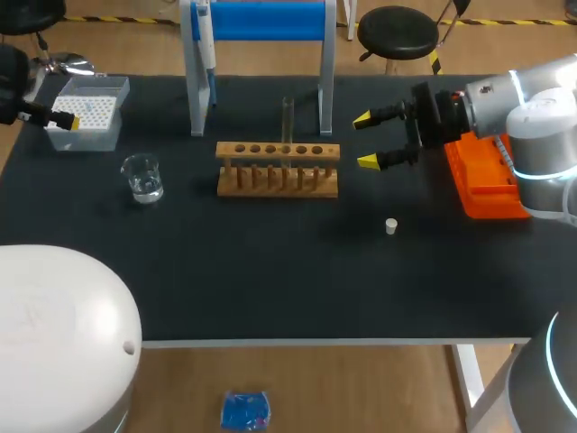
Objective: Invert the test tube, pick up the pipette, mount the tip to pipette, aspirate from beaker and dispense into the tube, eject the tip, return the pipette, and cap with the stopper.
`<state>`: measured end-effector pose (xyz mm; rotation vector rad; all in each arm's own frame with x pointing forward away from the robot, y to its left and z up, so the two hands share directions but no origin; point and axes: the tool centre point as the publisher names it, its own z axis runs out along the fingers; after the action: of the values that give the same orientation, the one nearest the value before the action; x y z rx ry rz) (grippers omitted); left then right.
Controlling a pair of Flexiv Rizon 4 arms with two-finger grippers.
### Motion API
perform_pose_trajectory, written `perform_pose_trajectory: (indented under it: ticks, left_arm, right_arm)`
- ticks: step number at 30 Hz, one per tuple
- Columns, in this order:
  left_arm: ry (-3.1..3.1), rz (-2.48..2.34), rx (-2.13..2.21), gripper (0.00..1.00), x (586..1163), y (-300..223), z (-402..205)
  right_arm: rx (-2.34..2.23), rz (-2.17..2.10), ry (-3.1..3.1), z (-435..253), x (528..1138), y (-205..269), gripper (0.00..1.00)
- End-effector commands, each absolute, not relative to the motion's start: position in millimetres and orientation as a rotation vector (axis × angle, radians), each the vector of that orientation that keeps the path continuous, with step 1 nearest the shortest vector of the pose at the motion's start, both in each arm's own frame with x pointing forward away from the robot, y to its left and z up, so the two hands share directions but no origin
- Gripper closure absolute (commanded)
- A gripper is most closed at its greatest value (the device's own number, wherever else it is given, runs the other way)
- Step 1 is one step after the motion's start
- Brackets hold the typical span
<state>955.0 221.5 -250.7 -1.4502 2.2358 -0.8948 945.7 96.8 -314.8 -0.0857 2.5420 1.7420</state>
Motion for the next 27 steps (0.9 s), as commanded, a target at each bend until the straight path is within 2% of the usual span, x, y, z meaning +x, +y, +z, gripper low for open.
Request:
perform_pose_trajectory:
  ticks: [1,27]
  left_arm:
    - [2.17,-0.821,-1.512,0.0,965.8,219.1,-256.9]
    - [1.859,-0.669,-1.761,0.0,1027.9,224.9,-278.4]
  right_arm:
    - [-0.088,1.743,2.543,-315.0,945.9,96.2,0.0]
    - [-0.088,1.743,2.543,-315.0,945.9,96.2,0.0]
